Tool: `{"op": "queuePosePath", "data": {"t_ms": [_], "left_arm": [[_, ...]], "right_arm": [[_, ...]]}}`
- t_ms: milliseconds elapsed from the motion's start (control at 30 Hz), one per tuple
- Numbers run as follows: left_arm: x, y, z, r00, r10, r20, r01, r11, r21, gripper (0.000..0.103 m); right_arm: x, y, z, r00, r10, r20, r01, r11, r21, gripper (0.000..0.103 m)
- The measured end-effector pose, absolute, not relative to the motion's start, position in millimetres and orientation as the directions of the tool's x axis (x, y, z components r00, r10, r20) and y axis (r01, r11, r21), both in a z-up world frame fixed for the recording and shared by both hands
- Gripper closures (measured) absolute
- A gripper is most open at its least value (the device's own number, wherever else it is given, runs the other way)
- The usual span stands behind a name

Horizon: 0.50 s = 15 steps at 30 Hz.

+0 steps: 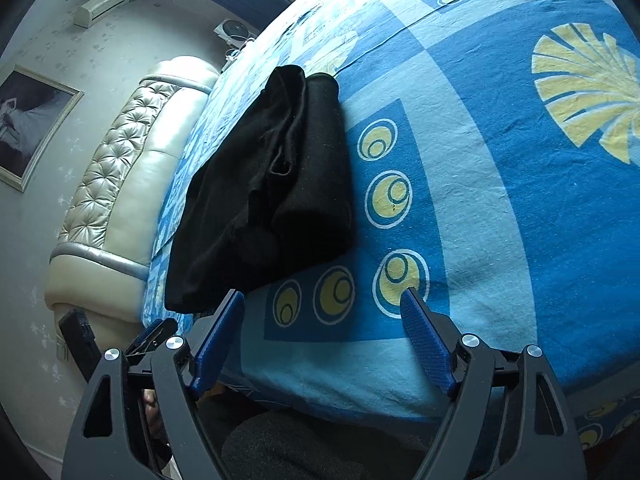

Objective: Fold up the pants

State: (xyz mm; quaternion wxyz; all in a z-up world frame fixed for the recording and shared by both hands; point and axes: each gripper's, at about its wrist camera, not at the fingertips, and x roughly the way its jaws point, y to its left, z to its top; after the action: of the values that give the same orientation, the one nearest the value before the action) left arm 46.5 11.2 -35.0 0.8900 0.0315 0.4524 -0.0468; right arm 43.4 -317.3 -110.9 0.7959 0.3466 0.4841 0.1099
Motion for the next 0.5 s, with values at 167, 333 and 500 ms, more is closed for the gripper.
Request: {"op": "queuePosePath", "data": {"t_ms": [167, 333, 500], "left_arm": [[32.8, 12.5, -22.6, 0.626, -0.027, -0.780, 0.069, 0.997, 0.021, 0.006], [33.9, 17.8, -27.8, 0.602, 0.000, -0.798, 0.019, 1.000, 0.014, 0.006], [33.7, 16.9, -28.8, 0.608, 0.000, -0.794, 0.017, 1.000, 0.013, 0.006]], "right_arm": [[37.4, -299.0, -100.5, 0.532, 0.395, -0.749, 0.129, 0.836, 0.533, 0.021], [33.5, -275.3, -96.9, 0.531, 0.309, -0.789, 0.061, 0.915, 0.399, 0.020], [30.1, -269.5, -88.2, 0.563, 0.263, -0.783, 0.043, 0.938, 0.345, 0.020]]}}
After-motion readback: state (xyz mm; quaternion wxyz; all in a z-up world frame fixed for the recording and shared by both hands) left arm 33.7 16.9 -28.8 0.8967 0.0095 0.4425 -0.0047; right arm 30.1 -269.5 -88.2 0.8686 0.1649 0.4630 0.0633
